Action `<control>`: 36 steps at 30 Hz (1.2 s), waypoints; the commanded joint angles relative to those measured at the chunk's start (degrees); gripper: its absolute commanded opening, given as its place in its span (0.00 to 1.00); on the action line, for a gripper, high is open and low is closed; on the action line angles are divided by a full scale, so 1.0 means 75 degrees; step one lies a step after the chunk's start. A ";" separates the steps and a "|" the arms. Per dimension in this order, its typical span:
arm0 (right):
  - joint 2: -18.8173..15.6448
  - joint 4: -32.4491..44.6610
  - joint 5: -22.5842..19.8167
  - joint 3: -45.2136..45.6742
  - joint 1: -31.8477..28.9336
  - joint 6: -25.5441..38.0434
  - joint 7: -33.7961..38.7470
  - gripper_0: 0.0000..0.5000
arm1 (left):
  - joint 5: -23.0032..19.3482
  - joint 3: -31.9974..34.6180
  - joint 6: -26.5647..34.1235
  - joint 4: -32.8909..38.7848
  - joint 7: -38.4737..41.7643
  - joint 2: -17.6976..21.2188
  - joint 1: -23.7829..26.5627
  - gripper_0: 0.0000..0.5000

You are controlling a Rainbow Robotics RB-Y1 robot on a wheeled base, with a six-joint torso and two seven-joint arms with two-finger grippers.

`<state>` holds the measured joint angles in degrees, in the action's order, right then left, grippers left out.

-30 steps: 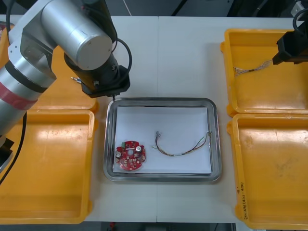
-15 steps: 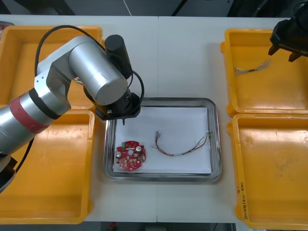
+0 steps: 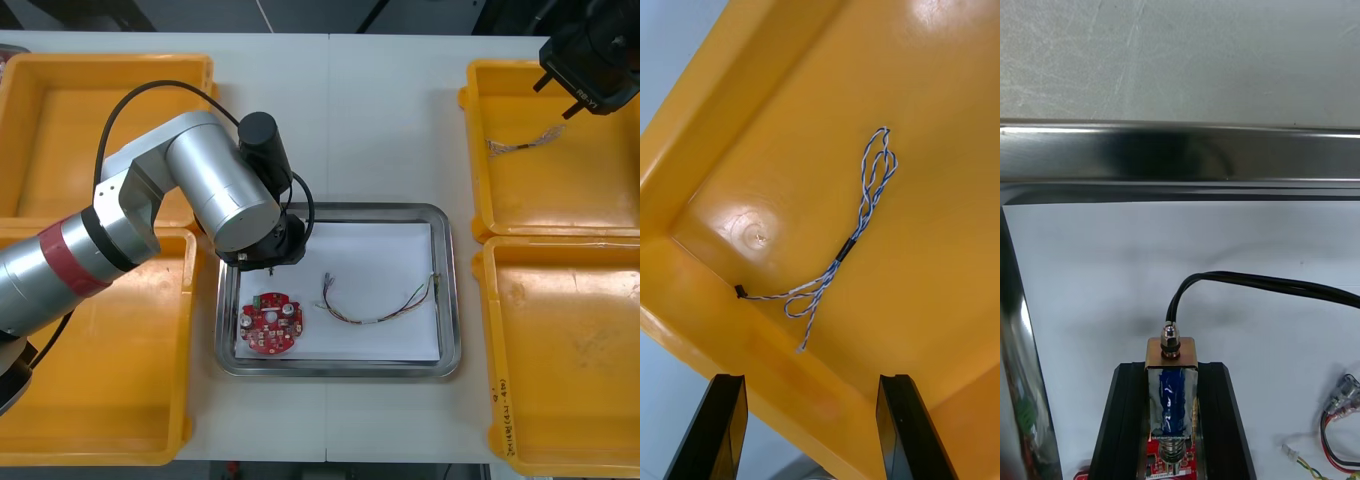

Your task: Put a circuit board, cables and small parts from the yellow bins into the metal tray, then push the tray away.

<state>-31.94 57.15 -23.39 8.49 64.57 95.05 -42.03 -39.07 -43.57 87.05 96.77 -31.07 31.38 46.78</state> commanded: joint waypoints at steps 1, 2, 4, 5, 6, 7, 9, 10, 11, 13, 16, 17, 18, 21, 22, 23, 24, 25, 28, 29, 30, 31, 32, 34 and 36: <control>0.0052 -0.0495 0.0095 -0.0008 0.0696 -0.0345 0.0425 1.00 | 0.0147 -0.0191 -0.0145 0.0152 0.0697 -0.0187 -0.0096 0.00; 0.0052 -0.0542 0.0119 -0.0008 0.0708 -0.0381 0.0437 1.00 | 0.0147 -0.0191 -0.0133 0.0152 0.0697 -0.0187 -0.0096 0.00; 0.0052 -0.0671 0.0130 -0.0008 0.0708 -0.0533 0.0472 1.00 | 0.0159 -0.0191 -0.0145 0.0152 0.0697 -0.0199 -0.0096 0.01; 0.0052 -0.0706 0.0154 -0.0008 0.0708 -0.0580 0.0484 1.00 | 0.0182 -0.0191 -0.0145 0.0152 0.0697 -0.0199 -0.0096 0.01; 0.0052 -0.0812 0.0165 -0.0008 0.0708 -0.0756 0.0542 1.00 | 0.0229 -0.0191 -0.0180 0.0152 0.0697 -0.0222 -0.0096 0.16; 0.0052 -0.0894 0.0165 -0.0008 0.0708 -0.0838 0.0577 1.00 | 0.0229 -0.0191 -0.0192 0.0152 0.0709 -0.0222 -0.0108 0.31; 0.0052 -0.1163 0.0154 -0.0008 0.0766 -0.1119 0.0706 1.00 | 0.0252 -0.0191 -0.0204 0.0152 0.0744 -0.0234 -0.0108 0.63; 0.0052 -0.1316 0.0119 -0.0008 0.0766 -0.1259 0.0894 1.00 | 0.0252 -0.0191 -0.0204 0.0152 0.0756 -0.0234 -0.0108 0.72; 0.0052 -0.1421 0.0119 -0.0008 0.0801 -0.1365 0.1023 1.00 | 0.0252 -0.0191 -0.0204 0.0152 0.0768 -0.0234 -0.0108 0.77; 0.0110 -0.1679 0.0142 -0.0008 0.0860 -0.1529 0.1234 1.00 | 0.0252 -0.0191 -0.0204 0.0164 0.0768 -0.0234 -0.0108 0.83; 0.0169 -0.2113 0.0142 -0.0008 0.0954 -0.1834 0.1526 1.00 | 0.0252 -0.0191 -0.0204 0.0152 0.0826 -0.0234 -0.0108 0.92; 0.0204 -0.2277 0.0154 -0.0008 0.0977 -0.1986 0.1667 1.00 | 0.0252 -0.0191 -0.0204 0.0152 0.0850 -0.0234 -0.0108 0.95; 0.0251 -0.2406 0.0154 -0.0008 0.0989 -0.2103 0.1808 1.00 | 0.0252 -0.0191 -0.0204 0.0164 0.0885 -0.0222 -0.0096 0.98; 0.0321 -0.2581 0.0154 -0.0008 0.0989 -0.2302 0.2054 1.00 | 0.0276 -0.0144 -0.0192 0.0187 0.0932 -0.0234 -0.0096 1.00; 0.0392 -0.2722 0.0154 -0.0008 0.0989 -0.2420 0.2265 1.00 | 0.0276 -0.0039 -0.0157 0.0246 0.0967 -0.0222 -0.0096 1.00; 0.0415 -0.2804 0.0165 -0.0008 0.0989 -0.2478 0.2359 1.00 | 0.0264 0.0055 -0.0110 0.0293 0.0979 -0.0211 -0.0096 1.00; 0.0427 -0.2874 0.0165 -0.0008 0.0989 -0.2502 0.2464 1.00 | 0.0264 0.0137 -0.0051 0.0340 0.0979 -0.0211 -0.0096 1.00; 0.0462 -0.2945 0.0165 -0.0008 0.0989 -0.2549 0.2569 1.00 | 0.0264 0.0242 0.0019 0.0410 0.0990 -0.0199 -0.0096 1.00; 0.0509 -0.3167 0.0189 -0.0008 0.0989 -0.2666 0.2757 1.00 | 0.0252 0.0524 0.0171 0.0609 0.1061 -0.0140 -0.0096 1.00; 0.0532 -0.3214 0.0189 -0.0008 0.0989 -0.2713 0.2780 1.00 | 0.0252 0.0617 0.0265 0.0656 0.1072 -0.0140 -0.0084 1.00; 0.0556 -0.3261 0.0201 -0.0008 0.0977 -0.2748 0.2804 1.00 | 0.0241 0.0758 0.0417 0.0761 0.1096 -0.0117 -0.0073 1.00; 0.0567 -0.3355 0.0224 -0.0008 0.0989 -0.2783 0.2827 1.00 | 0.0229 0.0910 0.0593 0.0843 0.1131 -0.0117 -0.0049 1.00; 0.0579 -0.3472 0.0224 -0.0008 0.0989 -0.2830 0.2851 1.00 | 0.0206 0.1098 0.0769 0.0914 0.1154 -0.0117 -0.0014 1.00; 0.0579 -0.3613 0.0224 -0.0008 0.0989 -0.2924 0.2874 1.00 | 0.0135 0.1356 0.1062 0.0984 0.1190 -0.0105 0.0056 1.00; 0.0591 -0.3753 0.0224 -0.0008 0.0989 -0.3064 0.2909 1.00 | 0.0041 0.1590 0.1331 0.1031 0.1213 -0.0082 0.0162 1.00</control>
<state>-28.07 29.82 -22.23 8.49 68.63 73.46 -23.76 -37.82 -35.20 94.62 102.25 -26.20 31.04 46.40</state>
